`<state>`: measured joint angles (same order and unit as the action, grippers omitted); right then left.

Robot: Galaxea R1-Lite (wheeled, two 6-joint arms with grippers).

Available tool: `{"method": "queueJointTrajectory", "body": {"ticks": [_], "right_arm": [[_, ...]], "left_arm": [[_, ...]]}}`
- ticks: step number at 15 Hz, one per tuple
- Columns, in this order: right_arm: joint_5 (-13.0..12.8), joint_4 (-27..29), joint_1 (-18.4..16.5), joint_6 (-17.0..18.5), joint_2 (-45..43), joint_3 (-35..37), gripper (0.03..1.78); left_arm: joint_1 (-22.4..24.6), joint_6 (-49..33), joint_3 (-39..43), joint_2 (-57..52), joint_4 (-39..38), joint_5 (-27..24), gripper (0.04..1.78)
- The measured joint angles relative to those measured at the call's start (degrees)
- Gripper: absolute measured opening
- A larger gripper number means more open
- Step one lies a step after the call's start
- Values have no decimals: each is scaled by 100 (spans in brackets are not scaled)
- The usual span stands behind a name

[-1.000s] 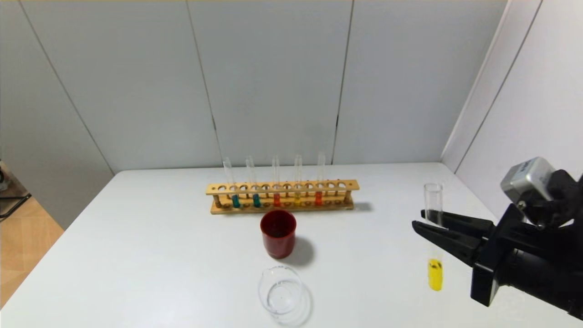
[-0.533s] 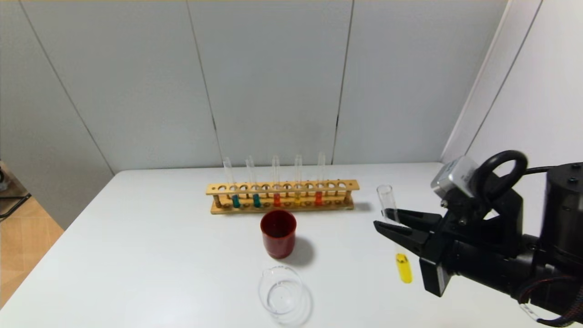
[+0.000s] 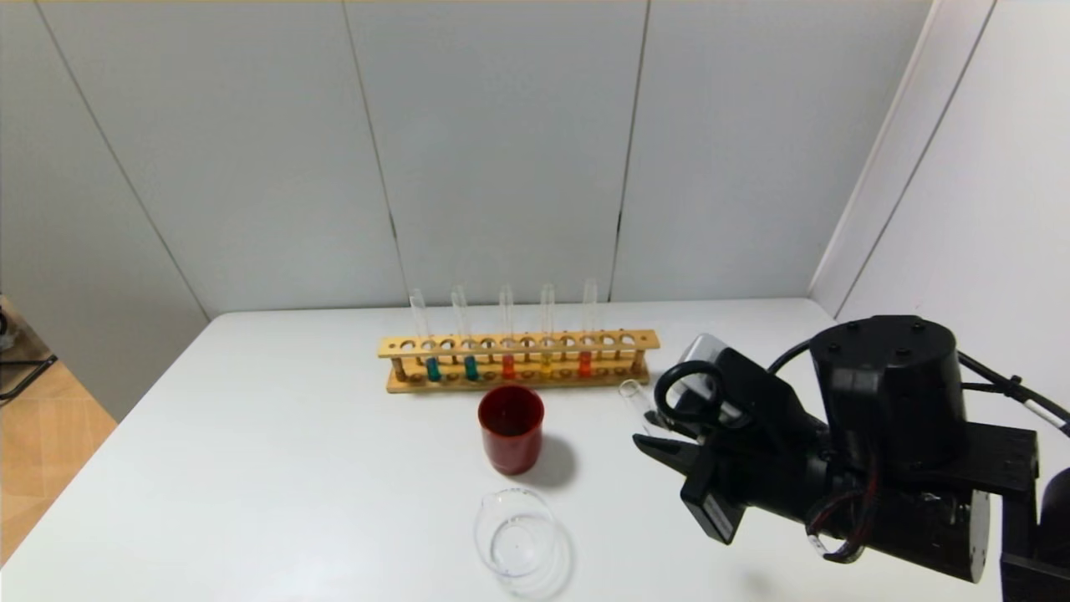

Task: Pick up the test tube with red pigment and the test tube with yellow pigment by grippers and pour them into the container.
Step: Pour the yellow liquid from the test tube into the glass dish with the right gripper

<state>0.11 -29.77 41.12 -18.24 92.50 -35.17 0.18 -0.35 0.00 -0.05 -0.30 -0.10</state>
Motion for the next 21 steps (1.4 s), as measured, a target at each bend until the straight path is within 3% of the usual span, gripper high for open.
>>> {"method": "queueJointTrajectory", "body": {"ticks": [2, 9, 15, 19, 21], "right_arm": [[-16, 0, 48, -276, 223, -113, 33], [-66, 48, 334, -731, 912, -510, 33], [-328, 45, 447, -1822, 1281, -542, 33], [-339, 59, 480, -2048, 1467, -711, 33], [-496, 33, 566, -2282, 1557, -746, 33]], "left_arm": [[0, 2, 0, 0, 0, 0, 175], [-2, 5, 0, 0, -2, 0, 175], [2, 0, 0, 0, 0, 2, 175], [0, 2, 0, 0, 0, 0, 175], [0, 5, 0, 0, 0, 0, 175]]}}
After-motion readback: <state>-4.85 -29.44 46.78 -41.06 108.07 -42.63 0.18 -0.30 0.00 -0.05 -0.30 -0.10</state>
